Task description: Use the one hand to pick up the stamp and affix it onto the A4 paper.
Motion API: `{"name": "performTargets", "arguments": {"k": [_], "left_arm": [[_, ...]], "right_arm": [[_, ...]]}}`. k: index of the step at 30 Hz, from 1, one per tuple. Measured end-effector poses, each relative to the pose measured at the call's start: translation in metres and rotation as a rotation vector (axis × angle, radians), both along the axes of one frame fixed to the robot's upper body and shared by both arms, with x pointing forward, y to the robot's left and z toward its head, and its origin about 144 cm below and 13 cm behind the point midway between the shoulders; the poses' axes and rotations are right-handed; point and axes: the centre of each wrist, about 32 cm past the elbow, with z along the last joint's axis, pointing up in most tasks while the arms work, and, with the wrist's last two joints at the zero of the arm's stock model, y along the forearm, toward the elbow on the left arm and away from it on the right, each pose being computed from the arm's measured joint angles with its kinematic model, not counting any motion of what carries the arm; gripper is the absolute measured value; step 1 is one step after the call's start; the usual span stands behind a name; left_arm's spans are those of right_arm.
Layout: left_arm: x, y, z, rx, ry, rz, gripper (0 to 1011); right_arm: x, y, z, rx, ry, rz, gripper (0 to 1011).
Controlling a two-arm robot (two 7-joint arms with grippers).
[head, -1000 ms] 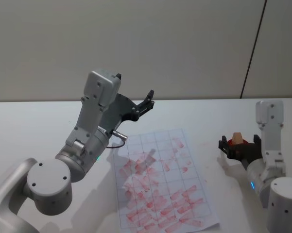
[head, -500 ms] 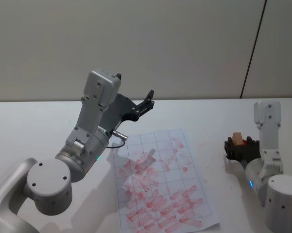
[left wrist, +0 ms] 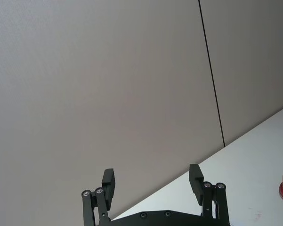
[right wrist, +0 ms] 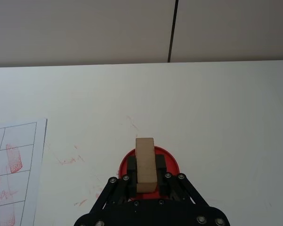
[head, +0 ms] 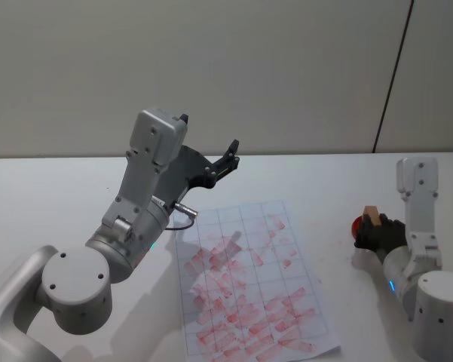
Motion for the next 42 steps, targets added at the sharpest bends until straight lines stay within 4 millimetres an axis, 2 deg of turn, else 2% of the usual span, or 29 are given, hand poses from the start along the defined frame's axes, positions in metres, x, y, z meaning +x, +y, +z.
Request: {"name": "performTargets", "arguments": {"k": [18,42], "left_arm": [[0.000,0.000,0.000,0.000,0.000,0.000,1001],[0.000,0.000,0.000,0.000,0.000,0.000,1001]], "right_arm": [[-0.005,-0.006,0.010,0.019,0.000,-0.019,223],[0.005,-0.009,0.004,0.034,0.067,-0.029,223]]}}
